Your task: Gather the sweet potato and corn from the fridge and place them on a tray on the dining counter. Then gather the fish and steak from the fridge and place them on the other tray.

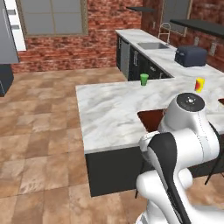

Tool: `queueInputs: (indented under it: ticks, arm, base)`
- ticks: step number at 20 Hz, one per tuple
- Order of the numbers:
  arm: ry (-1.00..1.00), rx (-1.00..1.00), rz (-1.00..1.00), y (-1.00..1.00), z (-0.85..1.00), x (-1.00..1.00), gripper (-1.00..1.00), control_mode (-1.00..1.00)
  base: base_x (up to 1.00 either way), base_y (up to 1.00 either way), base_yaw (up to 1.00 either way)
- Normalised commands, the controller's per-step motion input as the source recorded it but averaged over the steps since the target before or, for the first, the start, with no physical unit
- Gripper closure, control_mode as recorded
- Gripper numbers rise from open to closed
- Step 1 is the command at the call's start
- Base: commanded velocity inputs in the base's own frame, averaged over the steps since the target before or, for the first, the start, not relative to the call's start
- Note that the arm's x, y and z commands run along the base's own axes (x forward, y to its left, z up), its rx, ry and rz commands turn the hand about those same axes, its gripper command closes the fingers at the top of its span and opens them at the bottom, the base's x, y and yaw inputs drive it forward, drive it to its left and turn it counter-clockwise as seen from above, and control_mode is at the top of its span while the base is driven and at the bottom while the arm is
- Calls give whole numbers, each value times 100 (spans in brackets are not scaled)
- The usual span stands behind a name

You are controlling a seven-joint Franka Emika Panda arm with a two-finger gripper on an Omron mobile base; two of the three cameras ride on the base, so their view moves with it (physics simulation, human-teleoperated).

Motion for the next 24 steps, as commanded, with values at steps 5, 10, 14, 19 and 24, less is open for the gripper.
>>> queueInputs:
  ticks: [5, 10, 14, 19, 24]
  arm:
    - [0, 0, 0, 0, 0, 0, -100, 100]
    - [0, 0, 0, 0, 0, 0, -100, 100]
    - [0, 0, 0, 0, 0, 0, -100, 100]
    - [0, 0, 0, 0, 0, 0, -100, 100]
    - [0, 0, 0, 0, 0, 0, -100, 100]
  base:
    - [0, 100, 0]
    - [41, 100, -6]
    - [89, 100, -13]
    - [100, 95, -19]
    - [100, 86, -24]
